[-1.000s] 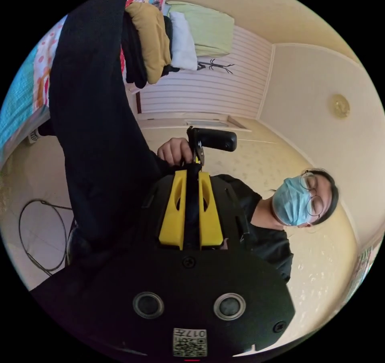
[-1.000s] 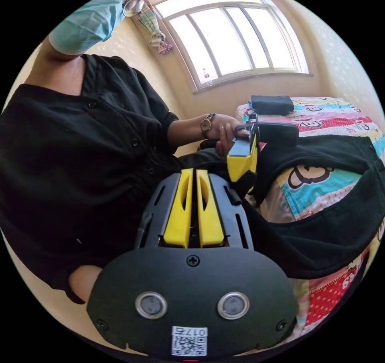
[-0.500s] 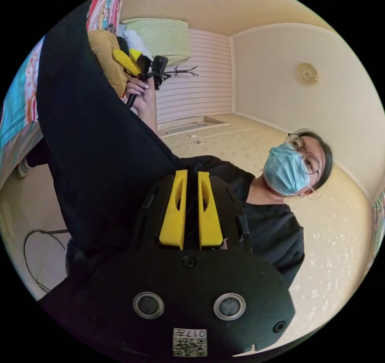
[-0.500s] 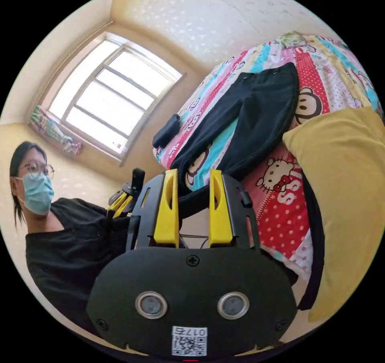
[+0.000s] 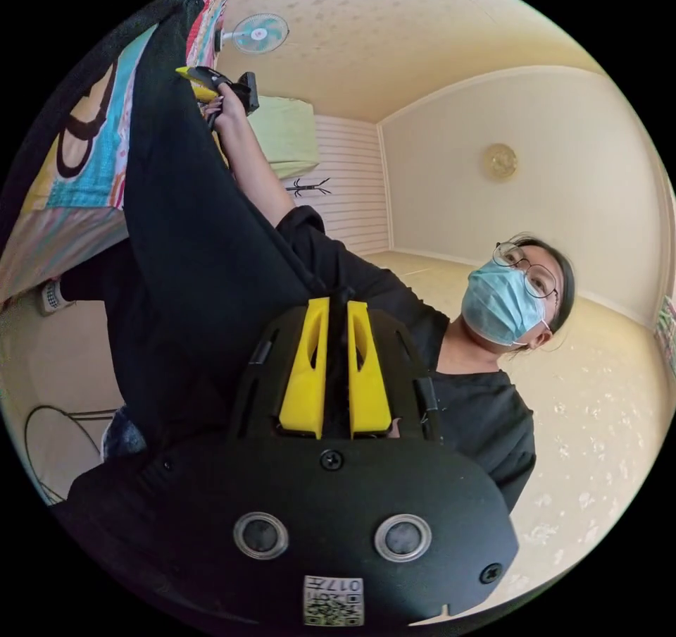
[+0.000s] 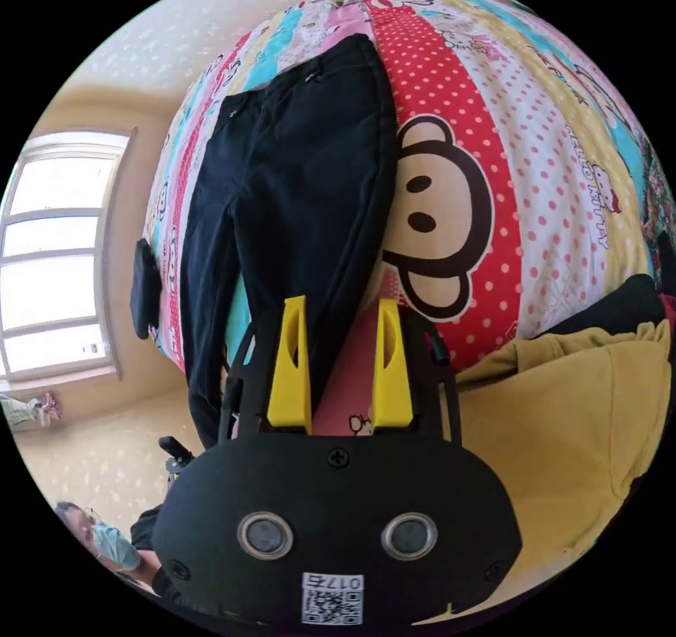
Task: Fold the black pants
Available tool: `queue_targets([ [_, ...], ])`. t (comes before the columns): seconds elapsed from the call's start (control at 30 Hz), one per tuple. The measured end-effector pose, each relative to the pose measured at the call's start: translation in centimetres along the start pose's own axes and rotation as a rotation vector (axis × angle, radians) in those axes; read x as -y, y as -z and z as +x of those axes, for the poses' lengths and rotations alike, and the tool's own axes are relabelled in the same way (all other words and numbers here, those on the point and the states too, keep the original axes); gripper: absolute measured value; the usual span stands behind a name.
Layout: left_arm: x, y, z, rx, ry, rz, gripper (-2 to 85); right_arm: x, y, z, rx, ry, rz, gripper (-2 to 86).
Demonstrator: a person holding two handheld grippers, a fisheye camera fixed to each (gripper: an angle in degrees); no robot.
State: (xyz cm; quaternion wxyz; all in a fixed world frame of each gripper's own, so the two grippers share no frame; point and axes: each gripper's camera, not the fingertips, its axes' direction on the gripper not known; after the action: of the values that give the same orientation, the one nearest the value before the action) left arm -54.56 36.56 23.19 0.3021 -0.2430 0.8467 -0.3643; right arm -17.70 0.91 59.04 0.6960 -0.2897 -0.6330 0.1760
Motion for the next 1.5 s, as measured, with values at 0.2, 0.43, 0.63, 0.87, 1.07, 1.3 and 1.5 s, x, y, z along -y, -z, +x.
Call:
queue_targets([
  [0.2,-1.0,5.2,6.0,0.090,-0.088,-0.037,5.1,2.3,0.1,-13.4,-0.102,0.267,0.108,5.6],
  [0.43,-4.1,7.1,7.1,0.177,-0.026,0.087,5.7,9.8,-9.6,-29.4,-0.293,0.414,0.004,5.3],
  [0.63,-9.3,9.4,8.5,0.198,-0.012,0.319,10.3,13.1,-22.7,-32.2,-0.446,0.388,-0.173,9.2],
  [0.87,-7.2,10.3,12.4,0.642,0.032,0.440,12.7,9.8,-20.7,-32.4,-0.555,0.543,-0.108,9.5],
  [1.07,5.6,6.9,9.9,0.719,-0.071,0.373,13.1,2.5,-11.4,-24.4,-0.299,0.482,-0.104,9.5],
  [1.3,14.0,4.3,3.1,1.002,0.039,0.437,14.5,-7.4,-8.3,-11.2,0.180,0.292,-0.135,13.1],
  [1.5,14.2,1.6,-1.1,0.993,0.086,0.377,12.3,-12.8,-8.9,-6.1,0.392,0.249,-0.033,14.2],
])
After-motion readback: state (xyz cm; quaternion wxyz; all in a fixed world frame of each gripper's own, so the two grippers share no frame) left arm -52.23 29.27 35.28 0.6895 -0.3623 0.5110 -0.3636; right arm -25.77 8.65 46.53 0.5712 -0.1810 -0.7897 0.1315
